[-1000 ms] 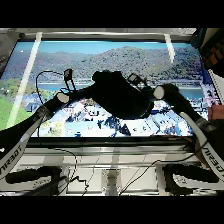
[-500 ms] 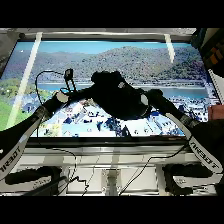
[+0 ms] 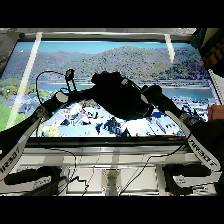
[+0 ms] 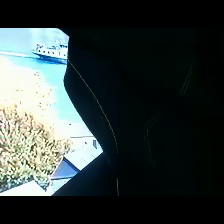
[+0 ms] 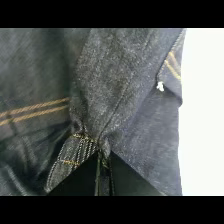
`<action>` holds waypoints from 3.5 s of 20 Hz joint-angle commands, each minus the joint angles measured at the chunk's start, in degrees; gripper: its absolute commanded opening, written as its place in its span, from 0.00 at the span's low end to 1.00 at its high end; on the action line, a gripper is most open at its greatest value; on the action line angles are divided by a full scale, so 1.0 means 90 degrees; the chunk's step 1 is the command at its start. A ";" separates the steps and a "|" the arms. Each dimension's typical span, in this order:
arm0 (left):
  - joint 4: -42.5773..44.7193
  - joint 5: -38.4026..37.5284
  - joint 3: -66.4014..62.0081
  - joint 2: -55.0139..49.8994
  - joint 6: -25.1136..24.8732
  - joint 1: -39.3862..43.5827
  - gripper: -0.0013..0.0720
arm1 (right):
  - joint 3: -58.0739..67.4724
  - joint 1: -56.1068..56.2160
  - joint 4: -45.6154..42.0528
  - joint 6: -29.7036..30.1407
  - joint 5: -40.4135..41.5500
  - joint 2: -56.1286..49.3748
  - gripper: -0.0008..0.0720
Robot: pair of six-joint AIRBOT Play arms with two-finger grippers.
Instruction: Fold the clothes and pants, and hang the long-sleeved shirts on hangers.
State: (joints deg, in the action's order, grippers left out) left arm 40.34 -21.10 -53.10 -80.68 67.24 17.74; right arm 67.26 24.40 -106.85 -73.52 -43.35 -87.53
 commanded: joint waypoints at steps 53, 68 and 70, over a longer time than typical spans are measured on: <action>0.0794 -0.3733 0.2608 0.3434 0.0738 -0.3211 0.98 | -0.1197 -0.3657 0.5637 0.0704 -0.2985 0.0372 0.87; 0.0845 -0.4260 0.2730 0.3279 0.0325 -0.3160 0.93 | -0.1209 -0.3262 0.6509 0.0588 -0.2004 -0.0136 0.06; 0.0840 -0.4303 0.2856 0.3111 0.0299 -0.2943 0.93 | -0.1209 -0.3262 0.6511 0.0588 -0.2011 -0.0136 0.06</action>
State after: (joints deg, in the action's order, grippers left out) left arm 47.90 -58.35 -28.36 -51.53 70.65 -10.15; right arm 56.40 -5.02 -48.47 -68.20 -61.82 -88.71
